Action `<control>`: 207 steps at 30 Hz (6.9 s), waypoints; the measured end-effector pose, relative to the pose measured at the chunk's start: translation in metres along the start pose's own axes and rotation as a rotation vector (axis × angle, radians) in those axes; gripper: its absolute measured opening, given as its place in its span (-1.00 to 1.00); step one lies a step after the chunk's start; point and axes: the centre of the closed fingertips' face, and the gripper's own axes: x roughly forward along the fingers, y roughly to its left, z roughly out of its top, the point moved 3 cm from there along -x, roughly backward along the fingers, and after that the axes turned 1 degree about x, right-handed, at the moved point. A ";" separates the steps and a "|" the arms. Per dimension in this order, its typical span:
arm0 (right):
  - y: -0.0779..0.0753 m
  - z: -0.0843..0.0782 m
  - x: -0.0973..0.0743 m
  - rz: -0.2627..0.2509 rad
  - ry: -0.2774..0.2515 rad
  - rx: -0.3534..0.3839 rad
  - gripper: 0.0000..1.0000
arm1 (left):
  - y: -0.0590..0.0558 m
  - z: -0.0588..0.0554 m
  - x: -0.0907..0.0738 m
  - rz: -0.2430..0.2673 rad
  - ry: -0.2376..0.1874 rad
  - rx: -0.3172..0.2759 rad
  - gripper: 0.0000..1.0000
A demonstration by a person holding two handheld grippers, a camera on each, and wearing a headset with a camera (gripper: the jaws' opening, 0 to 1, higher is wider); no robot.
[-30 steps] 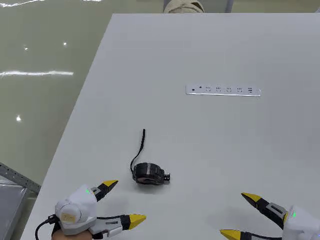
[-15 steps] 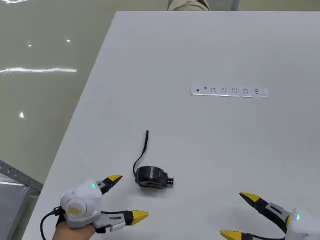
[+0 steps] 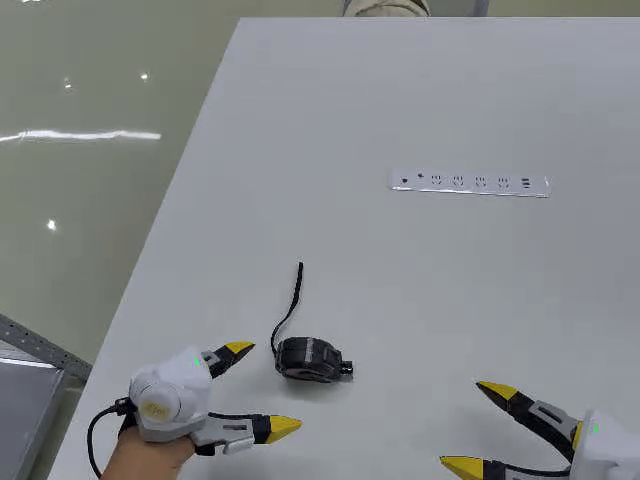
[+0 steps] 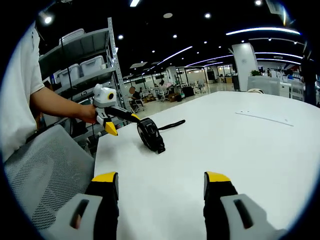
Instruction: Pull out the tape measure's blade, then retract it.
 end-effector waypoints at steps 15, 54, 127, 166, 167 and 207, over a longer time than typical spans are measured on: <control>-0.014 0.000 0.015 0.032 0.003 0.000 0.38 | 0.010 0.001 0.016 -0.031 0.033 0.031 0.53; -0.029 0.000 0.065 0.124 0.017 0.007 0.20 | 0.023 -0.007 0.053 -0.122 0.107 0.054 0.19; -0.017 0.000 0.124 0.257 0.042 -0.094 -0.03 | 0.024 -0.012 0.063 -0.200 0.155 0.099 -0.29; -0.004 -0.002 0.160 0.346 0.073 -0.216 -0.27 | 0.023 -0.012 0.064 -0.208 0.171 0.107 -0.30; -0.003 -0.002 0.161 0.351 0.074 -0.219 -0.29 | 0.024 -0.013 0.064 -0.208 0.171 0.107 -0.30; 0.001 -0.004 0.174 0.418 0.096 -0.272 -0.72 | 0.024 -0.013 0.064 -0.205 0.169 0.107 -0.30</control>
